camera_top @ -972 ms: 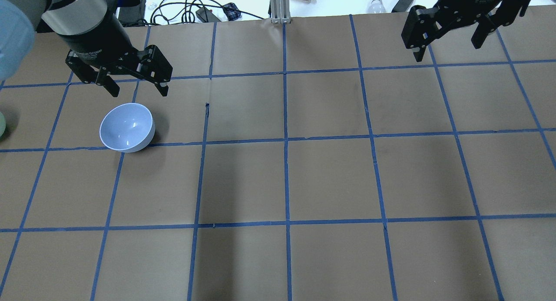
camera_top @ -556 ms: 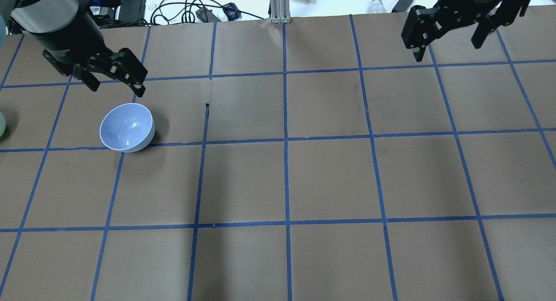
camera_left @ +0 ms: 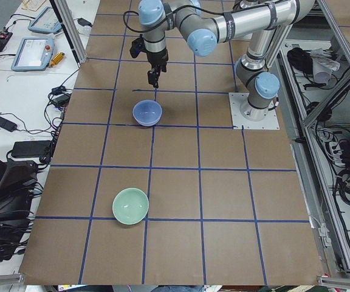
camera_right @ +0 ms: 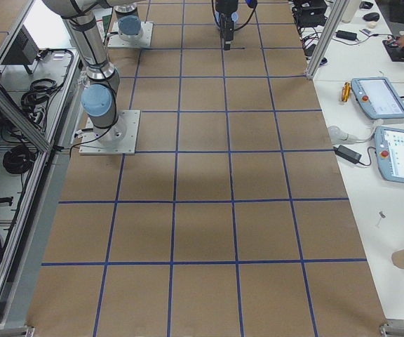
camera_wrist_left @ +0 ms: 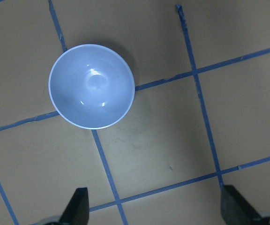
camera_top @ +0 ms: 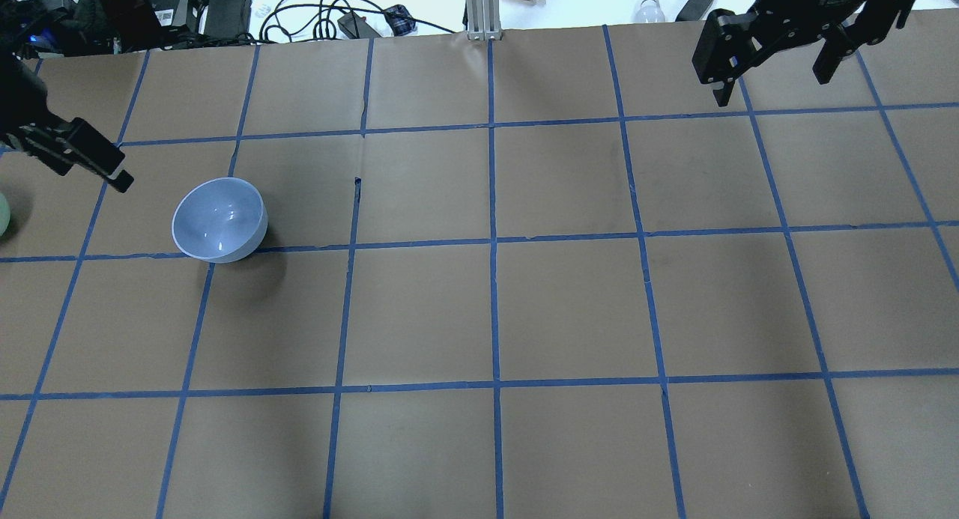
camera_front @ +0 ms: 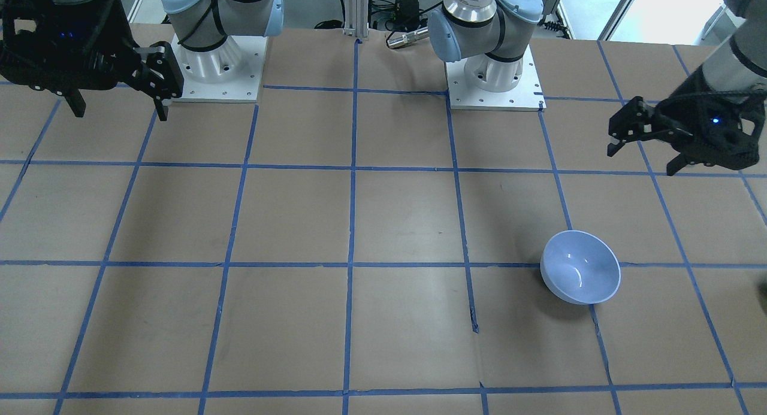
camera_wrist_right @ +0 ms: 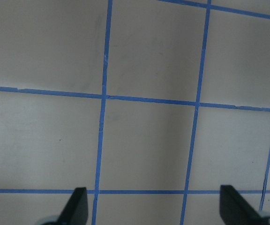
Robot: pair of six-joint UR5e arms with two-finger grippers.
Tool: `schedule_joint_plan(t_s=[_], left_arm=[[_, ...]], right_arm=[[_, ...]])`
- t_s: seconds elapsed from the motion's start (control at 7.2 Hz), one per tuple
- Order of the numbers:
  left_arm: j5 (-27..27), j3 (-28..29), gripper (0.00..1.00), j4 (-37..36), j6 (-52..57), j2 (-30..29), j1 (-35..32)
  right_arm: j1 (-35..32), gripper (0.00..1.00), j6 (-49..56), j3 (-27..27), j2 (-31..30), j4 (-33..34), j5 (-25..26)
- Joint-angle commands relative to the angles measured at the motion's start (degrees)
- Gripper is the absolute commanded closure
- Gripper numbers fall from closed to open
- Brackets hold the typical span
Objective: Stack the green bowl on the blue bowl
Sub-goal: 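Move the left gripper past the blue bowl toward the table edge, then reach the left gripper down to the pale green bowl and grasp its rim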
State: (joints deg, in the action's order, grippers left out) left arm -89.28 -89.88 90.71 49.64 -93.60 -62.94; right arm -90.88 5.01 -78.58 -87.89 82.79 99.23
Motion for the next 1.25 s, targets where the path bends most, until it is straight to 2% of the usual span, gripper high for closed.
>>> schedule_joint_plan(t_s=[0.0,0.28,0.56,1.11], left_arm=[[0.16,-0.21,0.00,-6.63,18.13,-4.02,8.51],[1.12,0.40,0.00,-15.51,34.13,-10.60,16.67],[4.02,1.54,0.00,-21.25,43.93,-17.90,22.40],[3.76,14.45,0.00,-22.42,62.64,-31.44,26.54]], right_arm=[[0.00,0.00,0.00,0.00,0.00,0.00,0.00],[0.00,0.00,0.00,0.00,0.00,0.00,0.00],[0.00,0.00,0.00,0.00,0.00,0.00,0.00],[0.00,0.00,0.00,0.00,0.00,0.00,0.00]])
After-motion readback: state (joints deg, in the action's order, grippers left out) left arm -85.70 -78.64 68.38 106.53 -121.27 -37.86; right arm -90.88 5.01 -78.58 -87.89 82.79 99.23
